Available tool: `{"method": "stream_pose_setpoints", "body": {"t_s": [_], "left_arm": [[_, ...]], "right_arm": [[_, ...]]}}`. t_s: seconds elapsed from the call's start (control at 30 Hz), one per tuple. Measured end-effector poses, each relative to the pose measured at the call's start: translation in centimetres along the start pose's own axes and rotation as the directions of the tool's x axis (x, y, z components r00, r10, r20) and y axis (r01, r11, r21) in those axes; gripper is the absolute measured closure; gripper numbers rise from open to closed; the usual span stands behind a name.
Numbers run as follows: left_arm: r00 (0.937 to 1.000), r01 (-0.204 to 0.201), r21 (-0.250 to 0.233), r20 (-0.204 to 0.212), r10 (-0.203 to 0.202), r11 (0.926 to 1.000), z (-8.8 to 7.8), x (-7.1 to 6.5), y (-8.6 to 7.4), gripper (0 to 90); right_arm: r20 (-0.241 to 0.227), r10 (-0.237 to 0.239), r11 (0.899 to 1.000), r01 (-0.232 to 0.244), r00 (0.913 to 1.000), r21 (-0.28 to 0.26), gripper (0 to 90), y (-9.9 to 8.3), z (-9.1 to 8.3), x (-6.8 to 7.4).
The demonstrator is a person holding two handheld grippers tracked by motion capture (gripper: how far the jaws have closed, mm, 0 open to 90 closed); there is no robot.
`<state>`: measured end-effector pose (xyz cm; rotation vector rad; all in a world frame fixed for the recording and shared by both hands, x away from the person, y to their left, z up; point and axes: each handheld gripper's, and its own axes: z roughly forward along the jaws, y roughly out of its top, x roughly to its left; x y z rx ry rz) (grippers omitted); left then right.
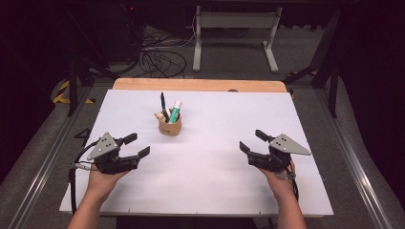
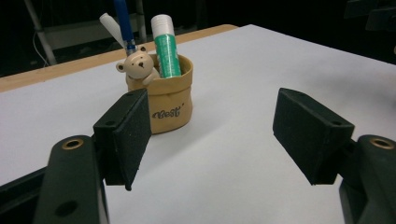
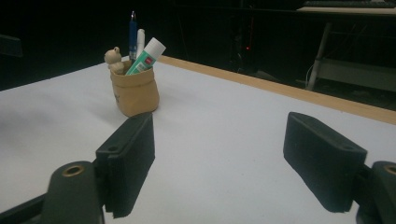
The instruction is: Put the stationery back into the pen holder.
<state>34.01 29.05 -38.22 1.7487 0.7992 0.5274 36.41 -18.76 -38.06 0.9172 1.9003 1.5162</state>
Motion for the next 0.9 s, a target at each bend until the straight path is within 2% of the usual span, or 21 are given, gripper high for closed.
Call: {"method": "stream_pose_setpoints", "body": {"t_s": [0.73, 0.9], "left_arm": [[0.9999, 0.004, -0.008, -0.011, -0.004, 1.0, -0.28, 0.17, -0.04, 26.5], [0.9999, 0.003, -0.008, -0.014, -0.004, 1.0, -0.28, 0.22, -0.07, 25.8]], "right_arm": [[-0.015, 0.0, 1.0, 0.0, 0.9999, -0.001, 24.1, -0.01, 0.28, 0.03], [-0.025, 0.014, 1.0, -0.014, 0.9996, -0.01, 20.7, -0.05, 0.32, -0.07]]}}
